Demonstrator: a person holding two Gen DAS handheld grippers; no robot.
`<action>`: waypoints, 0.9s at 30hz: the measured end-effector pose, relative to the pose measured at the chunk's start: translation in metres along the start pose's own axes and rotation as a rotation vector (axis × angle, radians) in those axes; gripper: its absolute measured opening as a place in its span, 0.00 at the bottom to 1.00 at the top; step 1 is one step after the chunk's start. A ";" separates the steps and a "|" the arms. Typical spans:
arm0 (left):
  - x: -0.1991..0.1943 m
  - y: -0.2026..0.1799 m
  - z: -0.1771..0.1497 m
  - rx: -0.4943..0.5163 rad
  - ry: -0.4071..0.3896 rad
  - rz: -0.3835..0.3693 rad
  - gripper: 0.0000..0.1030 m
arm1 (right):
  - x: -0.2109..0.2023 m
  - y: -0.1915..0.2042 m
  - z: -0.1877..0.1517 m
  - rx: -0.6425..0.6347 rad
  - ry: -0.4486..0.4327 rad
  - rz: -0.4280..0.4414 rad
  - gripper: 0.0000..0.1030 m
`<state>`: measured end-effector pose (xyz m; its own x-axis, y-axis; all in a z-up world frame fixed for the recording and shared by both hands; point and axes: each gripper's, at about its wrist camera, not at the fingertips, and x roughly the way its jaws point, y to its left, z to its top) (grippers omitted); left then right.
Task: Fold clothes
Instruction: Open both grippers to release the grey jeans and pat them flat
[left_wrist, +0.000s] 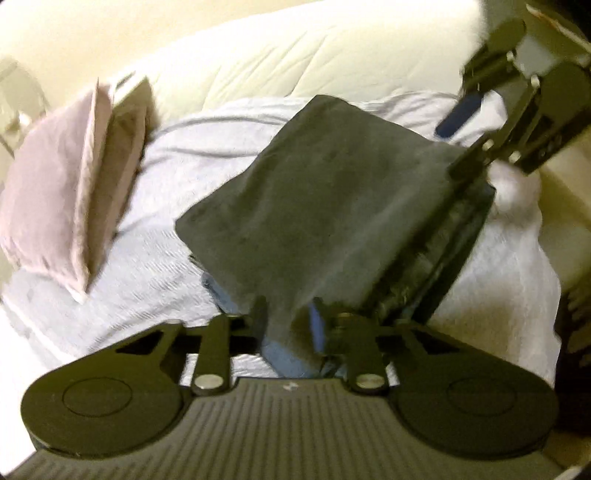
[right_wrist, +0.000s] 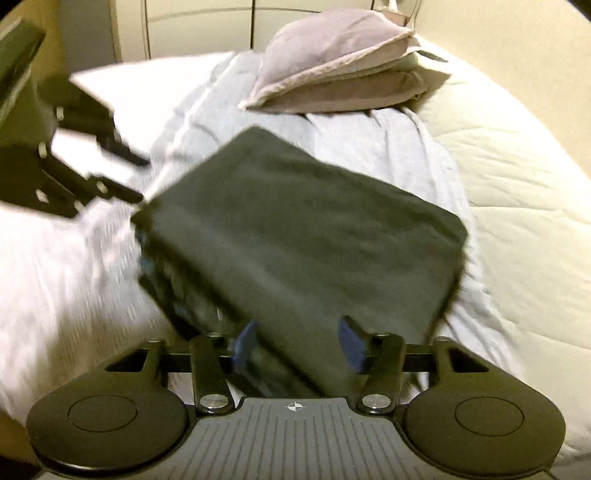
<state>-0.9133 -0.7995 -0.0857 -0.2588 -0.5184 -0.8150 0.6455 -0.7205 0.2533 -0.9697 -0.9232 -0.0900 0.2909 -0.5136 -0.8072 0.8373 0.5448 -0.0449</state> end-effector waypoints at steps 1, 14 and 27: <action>0.012 0.000 0.001 -0.015 0.037 -0.006 0.13 | 0.009 0.000 0.005 -0.001 0.003 0.012 0.37; 0.024 0.023 0.021 -0.107 0.085 0.001 0.13 | 0.039 -0.043 0.021 0.068 0.032 0.094 0.36; 0.121 0.082 0.068 -0.245 0.180 0.037 0.11 | 0.113 -0.158 0.075 0.228 0.010 -0.063 0.36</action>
<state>-0.9408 -0.9529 -0.1280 -0.1147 -0.4366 -0.8923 0.8119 -0.5588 0.1691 -1.0345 -1.1176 -0.1300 0.2312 -0.5342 -0.8132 0.9369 0.3475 0.0381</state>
